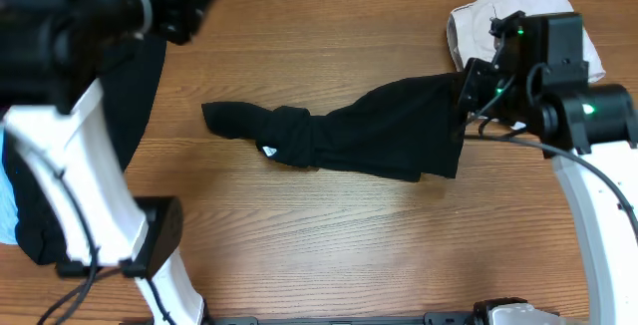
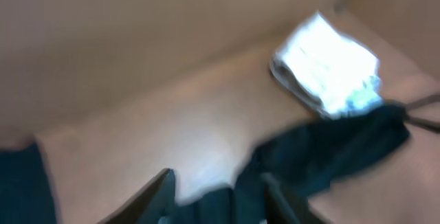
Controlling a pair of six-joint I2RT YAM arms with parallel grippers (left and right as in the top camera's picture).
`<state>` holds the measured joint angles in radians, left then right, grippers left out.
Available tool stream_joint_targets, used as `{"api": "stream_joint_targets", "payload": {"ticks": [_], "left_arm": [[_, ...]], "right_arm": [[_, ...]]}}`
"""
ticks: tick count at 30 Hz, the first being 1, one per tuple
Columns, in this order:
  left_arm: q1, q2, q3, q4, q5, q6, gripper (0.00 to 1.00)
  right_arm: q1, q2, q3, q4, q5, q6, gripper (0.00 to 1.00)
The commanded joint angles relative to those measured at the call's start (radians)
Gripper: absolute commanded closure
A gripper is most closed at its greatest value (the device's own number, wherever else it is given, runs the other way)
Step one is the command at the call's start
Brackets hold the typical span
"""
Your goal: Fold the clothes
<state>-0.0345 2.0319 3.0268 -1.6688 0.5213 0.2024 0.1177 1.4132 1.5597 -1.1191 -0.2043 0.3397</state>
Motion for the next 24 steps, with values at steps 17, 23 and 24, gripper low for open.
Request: {"api": "stream_joint_targets", "payload": {"ticks": [17,23,24], "left_arm": [[-0.283,0.330,-0.607,-0.016,-0.213,0.456,0.32],[-0.287,0.344,-0.750,0.011,-0.233,0.457,0.36],[-0.288,0.344,-0.768,0.014,-0.233,0.462,0.37]], "right_arm": [[-0.001,0.093,0.031,0.015,0.028,-0.031,0.91],[-0.001,0.093,0.031,0.013,0.029,-0.031,0.91],[-0.001,0.093,0.031,0.013,0.029,-0.031,0.91]]}}
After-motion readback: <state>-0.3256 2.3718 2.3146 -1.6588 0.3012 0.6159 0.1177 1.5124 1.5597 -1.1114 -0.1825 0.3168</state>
